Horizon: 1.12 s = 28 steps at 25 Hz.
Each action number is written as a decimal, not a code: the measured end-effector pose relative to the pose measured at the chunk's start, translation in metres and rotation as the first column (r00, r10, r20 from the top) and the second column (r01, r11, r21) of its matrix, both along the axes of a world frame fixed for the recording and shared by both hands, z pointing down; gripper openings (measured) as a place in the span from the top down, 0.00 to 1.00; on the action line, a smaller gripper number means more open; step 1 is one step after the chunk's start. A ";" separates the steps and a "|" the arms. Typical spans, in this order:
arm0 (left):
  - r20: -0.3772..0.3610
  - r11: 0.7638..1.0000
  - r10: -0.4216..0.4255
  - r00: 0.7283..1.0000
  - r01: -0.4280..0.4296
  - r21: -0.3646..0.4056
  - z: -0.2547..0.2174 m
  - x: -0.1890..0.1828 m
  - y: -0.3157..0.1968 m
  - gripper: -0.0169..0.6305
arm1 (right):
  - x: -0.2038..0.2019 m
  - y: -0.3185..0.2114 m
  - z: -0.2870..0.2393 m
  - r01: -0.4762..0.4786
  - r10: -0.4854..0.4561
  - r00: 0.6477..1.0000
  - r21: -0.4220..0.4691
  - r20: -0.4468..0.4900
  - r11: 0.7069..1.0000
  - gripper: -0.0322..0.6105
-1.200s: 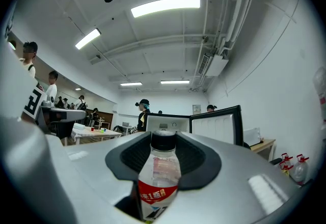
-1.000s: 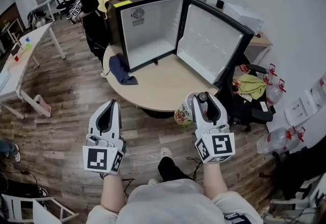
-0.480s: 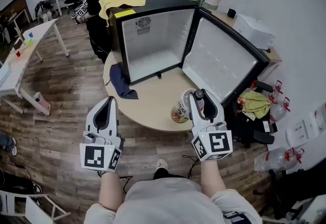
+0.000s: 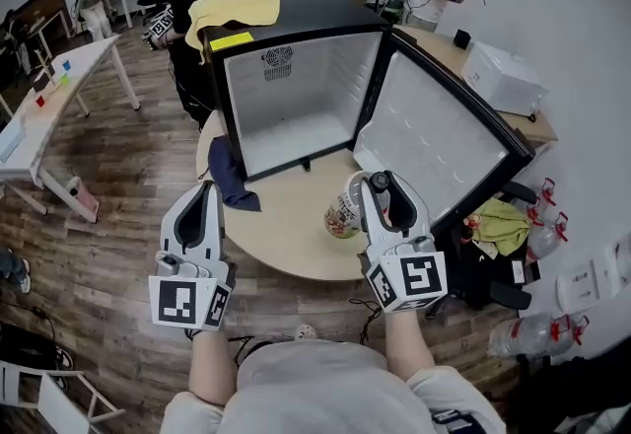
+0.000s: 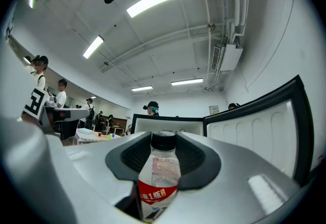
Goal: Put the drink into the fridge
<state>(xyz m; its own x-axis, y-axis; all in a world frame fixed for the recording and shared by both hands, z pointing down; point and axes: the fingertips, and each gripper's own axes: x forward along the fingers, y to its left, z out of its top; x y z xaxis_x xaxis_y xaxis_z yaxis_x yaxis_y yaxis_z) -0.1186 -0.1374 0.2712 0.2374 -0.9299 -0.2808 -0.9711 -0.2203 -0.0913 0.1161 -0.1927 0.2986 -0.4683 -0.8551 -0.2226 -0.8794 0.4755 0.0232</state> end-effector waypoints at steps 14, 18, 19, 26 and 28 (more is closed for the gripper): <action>-0.008 0.999 -0.031 0.999 0.031 -0.020 0.013 -0.014 -0.046 0.96 | -0.018 -0.060 0.010 0.042 -0.043 0.999 -0.020 -0.006 0.999 0.71; -0.008 1.000 -0.023 1.000 0.022 -0.021 0.011 -0.026 -0.070 0.96 | -0.030 -0.081 0.010 0.033 -0.033 0.999 -0.023 -0.005 0.999 0.71; -0.007 1.000 -0.019 1.000 0.019 -0.020 0.011 -0.029 -0.076 0.96 | -0.032 -0.087 0.010 0.029 -0.030 1.000 -0.024 -0.005 0.999 0.71; 0.005 1.000 0.006 1.000 -0.006 -0.027 0.008 -0.055 -0.123 0.96 | -0.057 -0.133 0.007 0.003 -0.003 1.000 -0.022 -0.007 1.000 0.71; 0.014 0.999 0.011 1.000 -0.011 -0.031 0.009 -0.062 -0.136 0.96 | -0.065 -0.147 0.009 -0.004 0.004 1.000 -0.026 -0.010 1.000 0.71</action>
